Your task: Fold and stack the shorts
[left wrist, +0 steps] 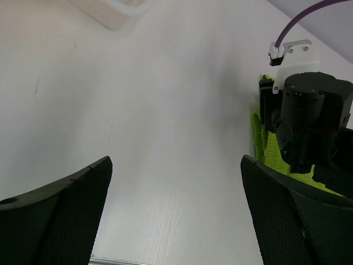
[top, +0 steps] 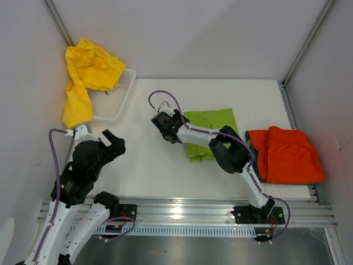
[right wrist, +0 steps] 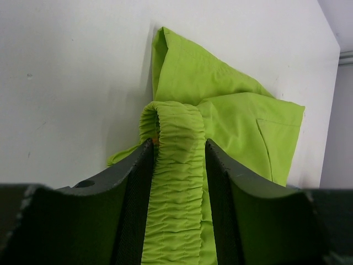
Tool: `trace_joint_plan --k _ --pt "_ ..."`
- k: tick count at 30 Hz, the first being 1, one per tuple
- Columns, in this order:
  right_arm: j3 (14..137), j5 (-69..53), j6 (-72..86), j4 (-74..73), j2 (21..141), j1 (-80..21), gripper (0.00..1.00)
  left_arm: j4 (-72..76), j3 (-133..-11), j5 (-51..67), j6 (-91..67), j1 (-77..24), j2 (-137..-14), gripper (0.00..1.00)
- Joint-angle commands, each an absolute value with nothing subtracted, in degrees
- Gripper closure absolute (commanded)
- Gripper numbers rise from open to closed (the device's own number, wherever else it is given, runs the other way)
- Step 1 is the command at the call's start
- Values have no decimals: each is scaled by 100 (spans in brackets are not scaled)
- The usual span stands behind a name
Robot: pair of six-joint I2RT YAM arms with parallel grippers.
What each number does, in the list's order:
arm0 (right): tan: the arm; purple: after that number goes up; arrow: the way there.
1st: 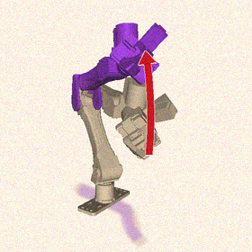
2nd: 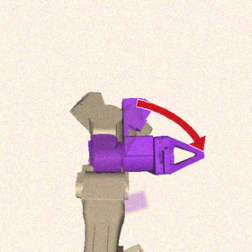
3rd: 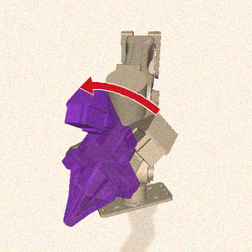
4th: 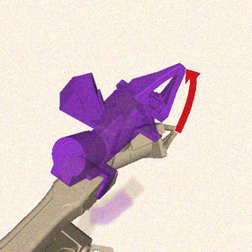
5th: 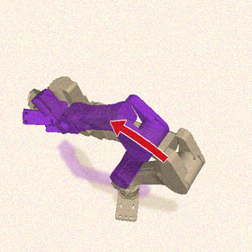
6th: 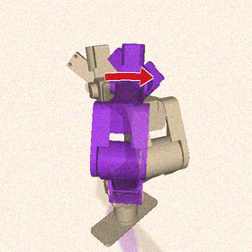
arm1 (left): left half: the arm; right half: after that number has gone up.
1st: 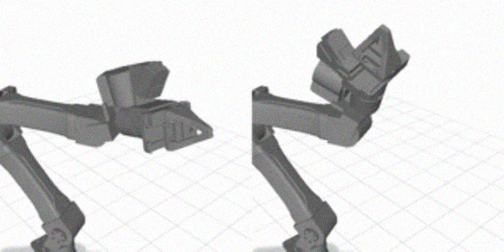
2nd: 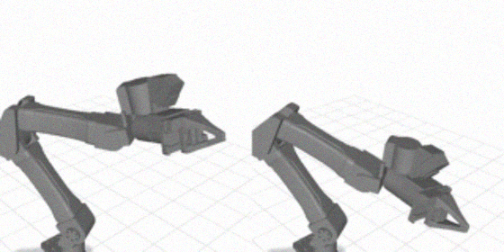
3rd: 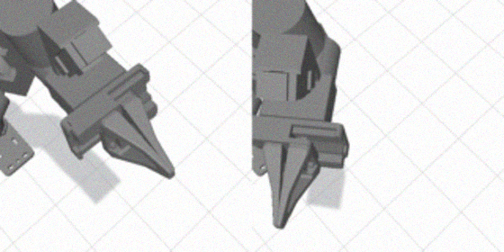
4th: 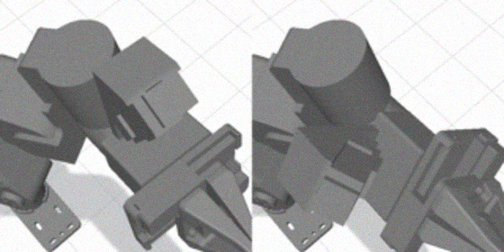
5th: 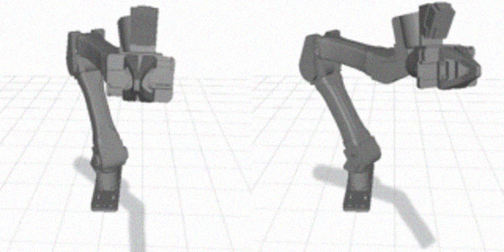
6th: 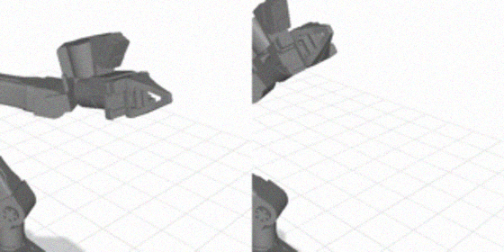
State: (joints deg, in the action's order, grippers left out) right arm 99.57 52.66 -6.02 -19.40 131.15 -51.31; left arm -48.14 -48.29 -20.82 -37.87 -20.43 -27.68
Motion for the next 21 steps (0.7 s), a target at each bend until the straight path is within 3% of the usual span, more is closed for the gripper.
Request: trace_joint_plan --k 1,15,18,20,21 --pt "10186 5633 -703 -1907 13025 -5080 55 -4676 -4807 -2092 -3639 -1986 -2733 1" --pt "10370 6275 -1169 -1758 13877 -4861 60 -4614 -4729 -2057 -3568 -1986 -2768 1" --pt "10529 6398 -1169 -1837 14018 -4746 77 -4597 -4711 -2048 -3560 -1986 -2760 1" --pt "10696 6512 -1186 -1872 14115 -4711 98 -4579 -4711 -2048 -3551 -1986 -2769 1" --pt "10731 6608 -1187 -1855 14124 -4694 100 -4562 -4702 -2048 -3551 -1986 -2786 1"
